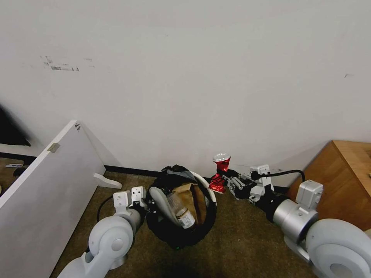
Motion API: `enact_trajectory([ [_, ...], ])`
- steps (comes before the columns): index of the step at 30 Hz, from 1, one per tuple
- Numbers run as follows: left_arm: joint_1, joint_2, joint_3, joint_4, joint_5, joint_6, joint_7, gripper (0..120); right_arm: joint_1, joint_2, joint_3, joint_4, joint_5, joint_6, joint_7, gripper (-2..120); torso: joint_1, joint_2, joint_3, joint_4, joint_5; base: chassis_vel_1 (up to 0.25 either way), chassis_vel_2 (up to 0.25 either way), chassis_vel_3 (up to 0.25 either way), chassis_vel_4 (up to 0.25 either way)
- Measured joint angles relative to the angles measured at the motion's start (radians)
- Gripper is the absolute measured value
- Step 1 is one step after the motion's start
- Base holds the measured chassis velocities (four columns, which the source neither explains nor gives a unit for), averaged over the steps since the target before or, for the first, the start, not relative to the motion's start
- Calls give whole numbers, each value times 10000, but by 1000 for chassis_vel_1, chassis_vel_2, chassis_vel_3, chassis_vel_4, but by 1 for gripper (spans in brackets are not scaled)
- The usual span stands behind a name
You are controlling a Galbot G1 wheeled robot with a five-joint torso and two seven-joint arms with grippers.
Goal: Pick up the trash bin, then pick up the garbage from the floor and place it into the trash bin.
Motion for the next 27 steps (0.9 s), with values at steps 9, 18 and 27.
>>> enact_trajectory([
  [9,-229,-213,306,128,59,65,-58,0,18,-65,89,-8,262,186,-461,16,0,0,0,1,1,0,0,0,0],
  [18,-639,-458,805,260,59,173,-218,0,-1,-135,-105,-31,386,221,-867,16,0,0,0,0,1,0,0,0,0],
  [27,-714,-522,1001,249,53,197,-258,0,-84,-129,-376,-41,340,213,-1133,16,0,0,0,0,1,0,0,0,0],
])
